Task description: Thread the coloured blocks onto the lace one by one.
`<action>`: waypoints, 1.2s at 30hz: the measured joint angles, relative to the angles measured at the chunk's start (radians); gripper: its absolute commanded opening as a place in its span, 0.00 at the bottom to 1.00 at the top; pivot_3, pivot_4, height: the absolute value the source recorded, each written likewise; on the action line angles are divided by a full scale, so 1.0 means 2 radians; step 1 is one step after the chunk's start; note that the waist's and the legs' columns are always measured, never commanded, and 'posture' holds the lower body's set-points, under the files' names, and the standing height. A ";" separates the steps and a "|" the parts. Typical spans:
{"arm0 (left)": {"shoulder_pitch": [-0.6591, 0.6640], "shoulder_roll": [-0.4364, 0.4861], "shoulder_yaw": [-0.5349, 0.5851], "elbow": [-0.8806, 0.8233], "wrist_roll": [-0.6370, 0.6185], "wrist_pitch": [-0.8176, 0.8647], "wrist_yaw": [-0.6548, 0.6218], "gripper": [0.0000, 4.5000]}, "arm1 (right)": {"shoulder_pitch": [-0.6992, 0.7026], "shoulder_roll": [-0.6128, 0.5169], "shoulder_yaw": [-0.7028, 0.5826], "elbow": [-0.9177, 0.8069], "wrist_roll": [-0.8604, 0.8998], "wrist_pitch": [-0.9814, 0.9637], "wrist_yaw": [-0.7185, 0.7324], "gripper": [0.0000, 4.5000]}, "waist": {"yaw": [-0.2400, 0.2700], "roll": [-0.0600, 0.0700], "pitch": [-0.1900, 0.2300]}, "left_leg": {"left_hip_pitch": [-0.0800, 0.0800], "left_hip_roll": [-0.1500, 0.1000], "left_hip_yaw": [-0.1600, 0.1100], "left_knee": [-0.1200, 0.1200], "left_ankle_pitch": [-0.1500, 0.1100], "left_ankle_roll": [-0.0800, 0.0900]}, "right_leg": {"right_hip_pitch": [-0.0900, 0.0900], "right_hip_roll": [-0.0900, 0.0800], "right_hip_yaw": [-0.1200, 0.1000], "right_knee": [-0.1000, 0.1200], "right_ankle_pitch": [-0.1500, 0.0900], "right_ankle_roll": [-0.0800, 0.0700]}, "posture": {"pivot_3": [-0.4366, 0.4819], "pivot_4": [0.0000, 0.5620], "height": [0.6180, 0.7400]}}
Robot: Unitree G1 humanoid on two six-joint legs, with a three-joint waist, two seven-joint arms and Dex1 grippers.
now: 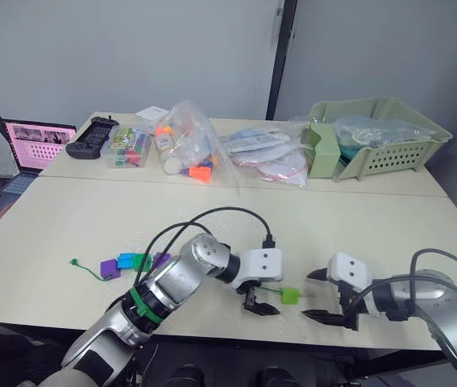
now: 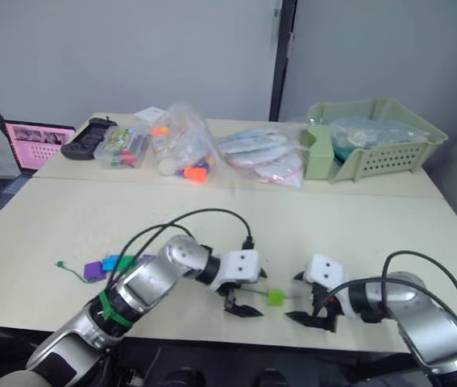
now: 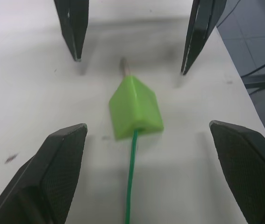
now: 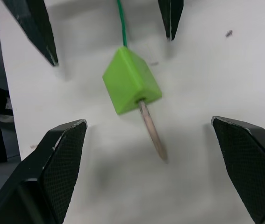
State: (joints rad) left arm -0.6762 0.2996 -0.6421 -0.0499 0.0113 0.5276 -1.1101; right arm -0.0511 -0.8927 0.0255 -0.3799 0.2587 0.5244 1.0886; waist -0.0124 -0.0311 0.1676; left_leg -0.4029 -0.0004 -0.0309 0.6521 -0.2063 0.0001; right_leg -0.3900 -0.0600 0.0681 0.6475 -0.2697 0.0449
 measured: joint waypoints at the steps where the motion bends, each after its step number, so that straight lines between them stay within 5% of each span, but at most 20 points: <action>1: 0.000 -0.008 -0.007 0.005 0.005 0.000 0.005 0.98 | 0.000 -0.001 0.000 0.001 0.000 -0.001 0.000 1.00 | -0.001 0.000 0.000 | 0.000 0.000 0.000 0.000 0.000 0.000 | 0.000 0.000 0.000 0.000 0.000 0.000 | 0.48 0.27 1.00; 6: 0.000 -0.024 -0.028 0.015 0.024 0.012 0.022 0.98 | 0.000 -0.002 0.000 0.003 0.000 -0.003 0.000 1.00 | -0.001 0.000 0.000 | 0.000 0.000 0.000 0.000 0.000 0.000 | 0.000 0.000 0.000 0.000 0.000 0.000 | 0.48 0.27 1.00; 16: -0.009 -0.017 -0.032 0.015 0.031 0.021 0.023 0.30 | -0.007 -0.001 0.016 0.010 -0.001 -0.008 0.001 1.00 | -0.001 0.000 0.000 | 0.000 0.000 0.000 0.000 0.000 0.000 | 0.000 0.000 0.000 0.000 0.000 0.000 | 0.48 0.27 1.00; 23: -0.011 -0.013 -0.034 0.018 0.032 0.010 0.021 0.29 | -0.012 0.001 0.026 0.015 -0.001 -0.017 0.000 1.00 | -0.001 0.000 0.000 | 0.000 0.000 0.000 0.000 0.000 0.000 | 0.000 0.000 0.000 0.000 0.000 0.000 | 0.48 0.27 1.00; 36: -0.013 -0.005 -0.035 0.020 0.032 0.001 0.014 0.29 | -0.015 0.010 0.054 0.058 -0.020 -0.089 0.012 0.07 | -0.002 0.000 0.000 | 0.001 0.000 0.000 0.000 0.000 0.000 | 0.001 0.000 0.000 0.000 -0.001 0.001 | 0.48 0.27 1.00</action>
State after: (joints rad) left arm -0.7015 0.2903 -0.7121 -0.0095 0.0747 0.5298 -1.0819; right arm -0.0803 -0.8728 0.1334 -0.2644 0.2189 0.3466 1.1121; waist -0.0155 -0.0311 0.1675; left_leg -0.3999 0.0000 -0.0305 0.6521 -0.2063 0.0001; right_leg -0.3879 -0.0598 0.0685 0.6476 -0.2707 0.0469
